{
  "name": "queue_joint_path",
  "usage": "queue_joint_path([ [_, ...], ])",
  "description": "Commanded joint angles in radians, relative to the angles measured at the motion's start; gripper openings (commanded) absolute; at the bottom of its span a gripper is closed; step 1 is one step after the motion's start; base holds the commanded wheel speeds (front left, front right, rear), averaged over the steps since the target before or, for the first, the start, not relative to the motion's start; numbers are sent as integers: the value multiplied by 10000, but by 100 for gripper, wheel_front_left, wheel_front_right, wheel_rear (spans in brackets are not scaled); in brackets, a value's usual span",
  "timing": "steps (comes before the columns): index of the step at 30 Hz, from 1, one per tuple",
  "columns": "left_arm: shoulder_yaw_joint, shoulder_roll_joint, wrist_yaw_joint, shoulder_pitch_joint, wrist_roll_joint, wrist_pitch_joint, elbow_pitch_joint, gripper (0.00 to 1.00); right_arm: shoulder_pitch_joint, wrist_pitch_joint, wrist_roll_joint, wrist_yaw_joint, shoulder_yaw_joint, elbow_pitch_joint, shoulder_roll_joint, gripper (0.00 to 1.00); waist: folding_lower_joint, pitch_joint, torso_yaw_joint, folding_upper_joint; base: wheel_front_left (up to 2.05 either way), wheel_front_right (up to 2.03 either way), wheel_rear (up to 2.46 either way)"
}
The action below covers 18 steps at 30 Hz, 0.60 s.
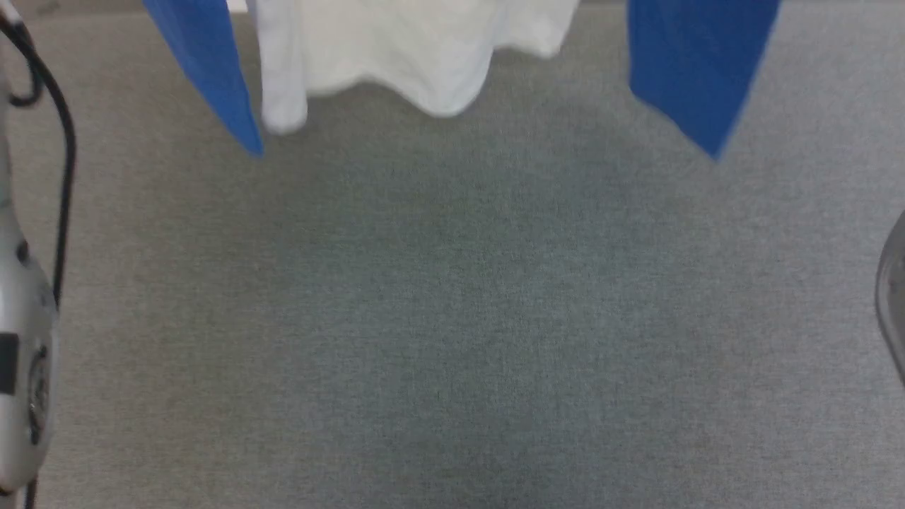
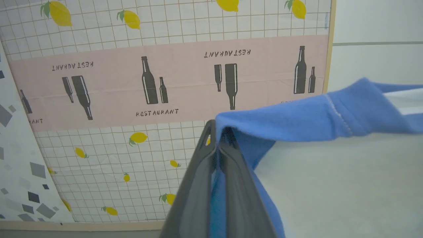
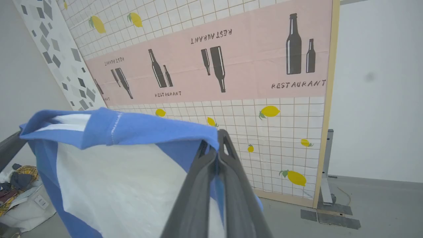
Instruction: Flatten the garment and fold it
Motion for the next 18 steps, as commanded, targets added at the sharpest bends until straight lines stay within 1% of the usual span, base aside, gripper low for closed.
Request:
queue_joint_path([
  [1, 68, 144, 201, -391, 152, -375, 151, 0, -401, -427, -170, -19, -153, 174, -63, 0, -1, 1246, -305, 0, 0, 0, 0],
  [3, 37, 181, 224, -776, 306, -838, 364, 0, -776, -960, -318, -19, -190, 365, -21, 0, -1, 1442, -327, 0, 0, 0, 0],
  [5, 14, 142, 139, -1035, 317, -1225, 546, 0, -990, -1283, -280, -19, -203, 526, 8, 0, -1, 1600, -322, 0, 0, 0, 0],
  [10, 49, -28, -49, -1184, 154, -2054, 949, 0, -1032, -1643, -58, -19, 227, 745, 29, 0, -1, 1864, -175, 0, 0, 0, 0],
  [15, -3, -315, -331, -667, -138, -2565, 1491, 0, -275, -1668, 683, -19, 662, 790, -13, 0, -1, 1831, 146, 0, 0, 0, 0],
  [18, 60, -529, -460, 49, -428, -2921, 1772, 0, 585, -1807, 1314, -19, 965, 619, -281, 0, -1, 1545, 351, 0, 0, 0, 0],
])
